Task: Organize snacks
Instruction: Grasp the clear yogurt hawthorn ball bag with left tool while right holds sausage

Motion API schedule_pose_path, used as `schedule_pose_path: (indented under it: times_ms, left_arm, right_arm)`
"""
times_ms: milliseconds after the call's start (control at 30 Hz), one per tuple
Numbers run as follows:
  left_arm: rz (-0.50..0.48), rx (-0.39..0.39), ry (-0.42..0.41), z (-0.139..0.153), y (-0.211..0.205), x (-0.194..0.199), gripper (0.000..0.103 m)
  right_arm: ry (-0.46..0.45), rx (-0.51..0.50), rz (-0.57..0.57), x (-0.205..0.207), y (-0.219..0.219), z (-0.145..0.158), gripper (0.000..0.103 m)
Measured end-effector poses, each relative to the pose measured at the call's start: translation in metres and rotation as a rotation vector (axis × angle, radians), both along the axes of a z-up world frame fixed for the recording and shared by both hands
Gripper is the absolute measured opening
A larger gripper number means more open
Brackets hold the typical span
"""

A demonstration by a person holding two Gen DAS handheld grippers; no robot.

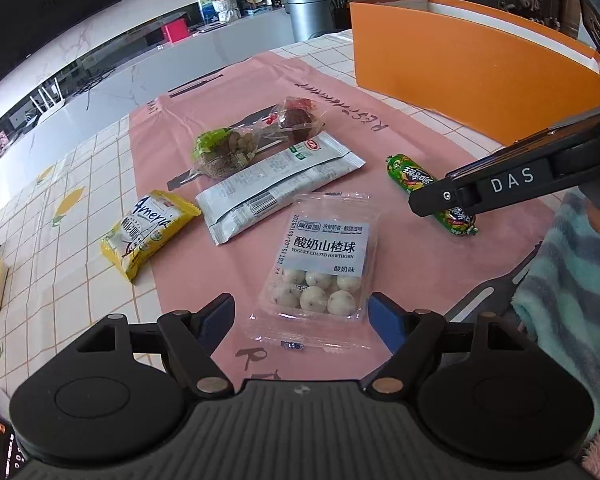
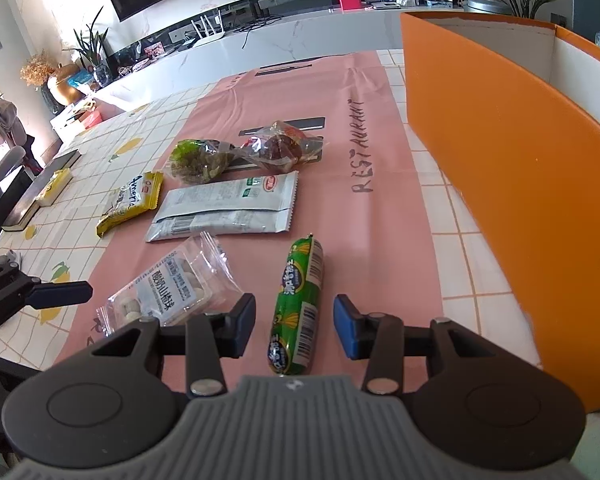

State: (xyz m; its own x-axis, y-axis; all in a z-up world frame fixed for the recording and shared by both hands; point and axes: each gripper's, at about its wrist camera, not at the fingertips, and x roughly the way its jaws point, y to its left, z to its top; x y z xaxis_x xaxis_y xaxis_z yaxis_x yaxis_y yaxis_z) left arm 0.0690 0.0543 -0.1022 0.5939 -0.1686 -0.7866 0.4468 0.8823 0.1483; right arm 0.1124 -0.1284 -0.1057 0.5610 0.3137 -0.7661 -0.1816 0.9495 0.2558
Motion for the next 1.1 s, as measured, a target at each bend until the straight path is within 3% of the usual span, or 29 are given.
schedule_pose_path:
  times_ms: [200,600,800,1000,1100]
  left_arm:
    - [-0.062,-0.020,0.007,0.004,-0.011,0.014,0.089]
    - [-0.010,-0.077,0.064,-0.006,-0.021,0.038,0.089]
    - [0.027,-0.092,0.071,-0.008,-0.022,0.040,0.083]
    - [0.079,-0.089,0.067,-0.009,-0.028,0.038,0.076]
    - [0.128,-0.103,0.068,-0.007,-0.027,0.037,0.073]
  right_arm:
    - [0.004,0.042,-0.014,0.004,-0.004,-0.001,0.041]
    - [-0.036,0.011,-0.014,0.004,0.000,0.002,0.041]
    - [-0.017,0.016,-0.014,0.006,-0.001,0.000,0.040]
    - [0.005,0.013,-0.004,0.009,0.001,-0.003,0.031]
    - [0.012,0.019,-0.008,0.009,0.000,-0.004,0.022]
